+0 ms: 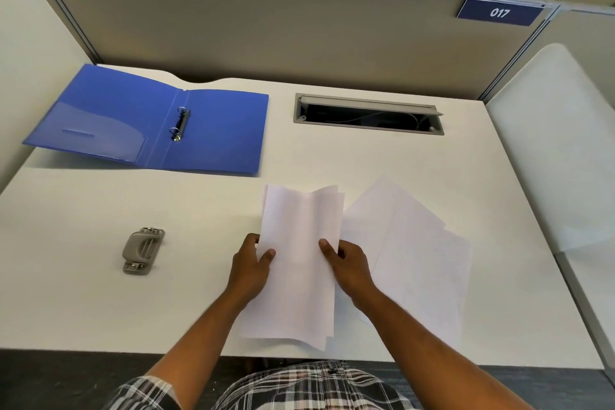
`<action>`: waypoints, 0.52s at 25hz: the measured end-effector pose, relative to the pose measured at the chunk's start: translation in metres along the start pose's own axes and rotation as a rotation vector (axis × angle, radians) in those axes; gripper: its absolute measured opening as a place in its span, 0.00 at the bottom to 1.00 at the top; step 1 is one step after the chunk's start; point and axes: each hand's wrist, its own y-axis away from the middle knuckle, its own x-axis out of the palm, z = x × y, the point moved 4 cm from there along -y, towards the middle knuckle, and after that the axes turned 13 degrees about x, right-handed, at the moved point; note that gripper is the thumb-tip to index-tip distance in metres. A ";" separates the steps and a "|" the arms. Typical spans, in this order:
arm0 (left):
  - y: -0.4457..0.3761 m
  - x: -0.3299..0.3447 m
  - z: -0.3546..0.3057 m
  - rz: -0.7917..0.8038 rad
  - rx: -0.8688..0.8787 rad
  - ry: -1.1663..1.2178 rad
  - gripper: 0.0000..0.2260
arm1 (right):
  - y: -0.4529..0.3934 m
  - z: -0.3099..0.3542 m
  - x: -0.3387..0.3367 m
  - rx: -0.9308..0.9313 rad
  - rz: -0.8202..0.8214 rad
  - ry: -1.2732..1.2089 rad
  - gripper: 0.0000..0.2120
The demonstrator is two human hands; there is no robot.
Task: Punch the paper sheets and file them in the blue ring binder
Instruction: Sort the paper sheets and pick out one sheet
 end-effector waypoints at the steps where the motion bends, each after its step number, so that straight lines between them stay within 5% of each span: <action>1: 0.001 -0.002 -0.008 -0.033 0.047 0.004 0.08 | 0.004 0.007 -0.001 -0.041 -0.042 0.017 0.25; 5: 0.009 -0.025 -0.052 -0.214 0.289 0.217 0.09 | 0.028 0.046 -0.020 -0.360 -0.222 -0.018 0.24; 8: 0.015 -0.048 -0.082 -0.298 0.504 0.324 0.11 | 0.047 0.073 -0.041 -0.587 -0.301 -0.118 0.13; 10: 0.014 -0.054 -0.090 -0.324 0.556 0.296 0.12 | 0.053 0.081 -0.043 -0.614 -0.294 -0.127 0.08; 13: 0.010 -0.046 -0.086 -0.298 0.490 0.288 0.08 | 0.051 0.078 -0.026 -0.526 -0.232 -0.081 0.14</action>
